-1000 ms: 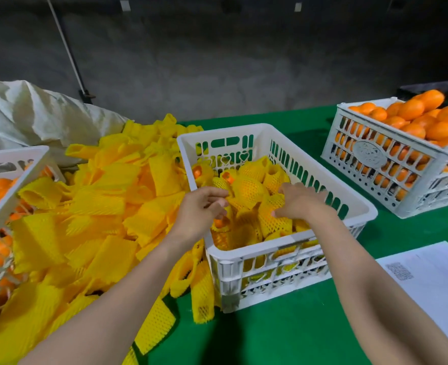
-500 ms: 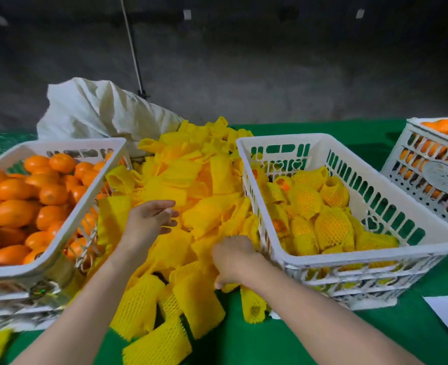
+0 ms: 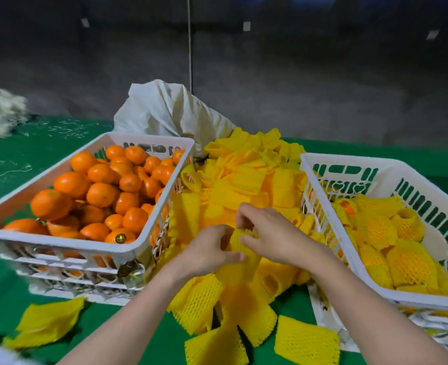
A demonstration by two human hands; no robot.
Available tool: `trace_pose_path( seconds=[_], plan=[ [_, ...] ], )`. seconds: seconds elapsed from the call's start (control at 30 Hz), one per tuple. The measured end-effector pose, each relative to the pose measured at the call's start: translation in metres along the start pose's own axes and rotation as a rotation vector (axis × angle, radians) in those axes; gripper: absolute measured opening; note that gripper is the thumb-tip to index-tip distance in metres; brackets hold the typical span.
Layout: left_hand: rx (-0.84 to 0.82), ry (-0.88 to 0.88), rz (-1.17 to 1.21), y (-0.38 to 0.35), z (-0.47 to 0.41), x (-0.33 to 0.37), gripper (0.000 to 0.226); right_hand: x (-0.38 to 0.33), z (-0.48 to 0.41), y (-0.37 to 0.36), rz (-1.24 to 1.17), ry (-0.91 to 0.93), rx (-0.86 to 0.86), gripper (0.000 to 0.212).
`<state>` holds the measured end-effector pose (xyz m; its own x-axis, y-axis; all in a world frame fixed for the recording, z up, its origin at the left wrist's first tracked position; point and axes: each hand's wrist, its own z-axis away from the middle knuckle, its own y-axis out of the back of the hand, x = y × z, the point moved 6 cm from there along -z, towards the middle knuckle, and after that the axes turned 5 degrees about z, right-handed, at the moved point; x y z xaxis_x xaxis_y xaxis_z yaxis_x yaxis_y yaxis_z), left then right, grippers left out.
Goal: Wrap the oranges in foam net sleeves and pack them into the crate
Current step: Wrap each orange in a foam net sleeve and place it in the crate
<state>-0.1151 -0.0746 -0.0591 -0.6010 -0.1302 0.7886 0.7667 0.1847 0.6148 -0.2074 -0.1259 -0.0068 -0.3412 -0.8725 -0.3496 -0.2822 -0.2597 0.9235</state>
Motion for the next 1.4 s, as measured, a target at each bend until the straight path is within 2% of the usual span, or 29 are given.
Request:
trace_pose_path(
  seconds=[0.07, 0.13, 0.2, 0.3, 0.37, 0.47, 0.5, 0.57, 0.67, 0.8, 0.87, 0.93, 1.07, 1.17, 1.3, 1.4],
  plan=[
    [0.135, -0.038, -0.025, 0.019, 0.004, -0.004, 0.041, -0.01, -0.011, 0.005, -0.11, -0.022, 0.09, 0.028],
    [0.233, -0.028, 0.02, 0.044, 0.01, -0.012, 0.047, -0.014, -0.025, 0.006, -0.144, -0.049, 0.152, 0.033],
    [0.311, -0.01, 0.051, 0.071, 0.017, -0.02, 0.049, -0.021, -0.04, 0.001, -0.104, -0.038, 0.181, 0.029],
    [0.337, -0.026, 0.067, 0.107, 0.025, -0.027, 0.046, -0.04, -0.065, -0.009, -0.111, 0.022, 0.229, 0.016],
    [0.322, -0.064, 0.129, 0.129, 0.029, -0.031, 0.047, -0.054, -0.082, -0.015, -0.131, 0.041, 0.269, 0.02],
    [0.5, -0.012, 0.326, 0.183, 0.031, -0.061, 0.037, -0.069, -0.107, -0.024, -0.317, 0.016, 0.293, 0.016],
    [0.579, 0.012, 0.261, 0.203, 0.029, -0.076, 0.028, -0.074, -0.114, -0.03, -0.379, -0.006, 0.261, 0.013],
    [0.617, 0.084, -0.091, 0.232, 0.019, -0.105, 0.017, -0.082, -0.126, -0.05, -0.419, -0.048, 0.175, 0.024],
    [0.395, 0.219, -0.546, 0.239, -0.007, -0.142, 0.025, -0.09, -0.137, -0.073, -0.423, -0.08, 0.111, 0.036],
    [0.154, 0.339, -1.044, 0.232, -0.03, -0.181, 0.041, -0.09, -0.141, -0.078, -0.443, -0.076, 0.107, 0.021],
    [0.189, 0.323, -1.158, 0.234, -0.032, -0.191, 0.042, -0.091, -0.141, -0.076, -0.472, -0.066, 0.117, 0.015],
    [0.251, 0.303, -1.172, 0.238, -0.034, -0.197, 0.042, -0.091, -0.14, -0.073, -0.525, -0.069, 0.13, 0.012],
    [0.258, 0.249, -1.233, 0.243, -0.034, -0.196, 0.05, -0.08, -0.133, -0.065, -0.692, -0.154, 0.213, 0.021],
    [0.332, 0.206, -1.085, 0.246, -0.026, -0.185, 0.061, -0.065, -0.124, -0.059, -0.823, -0.25, 0.286, 0.027],
    [0.463, 0.021, -0.377, 0.249, -0.017, -0.145, 0.072, -0.051, -0.113, -0.051, -0.984, -0.291, 0.336, 0.03],
    [0.44, -0.125, -0.106, 0.237, -0.01, -0.107, 0.07, -0.044, -0.106, -0.045, -1.163, -0.31, 0.349, 0.03]
  ],
)
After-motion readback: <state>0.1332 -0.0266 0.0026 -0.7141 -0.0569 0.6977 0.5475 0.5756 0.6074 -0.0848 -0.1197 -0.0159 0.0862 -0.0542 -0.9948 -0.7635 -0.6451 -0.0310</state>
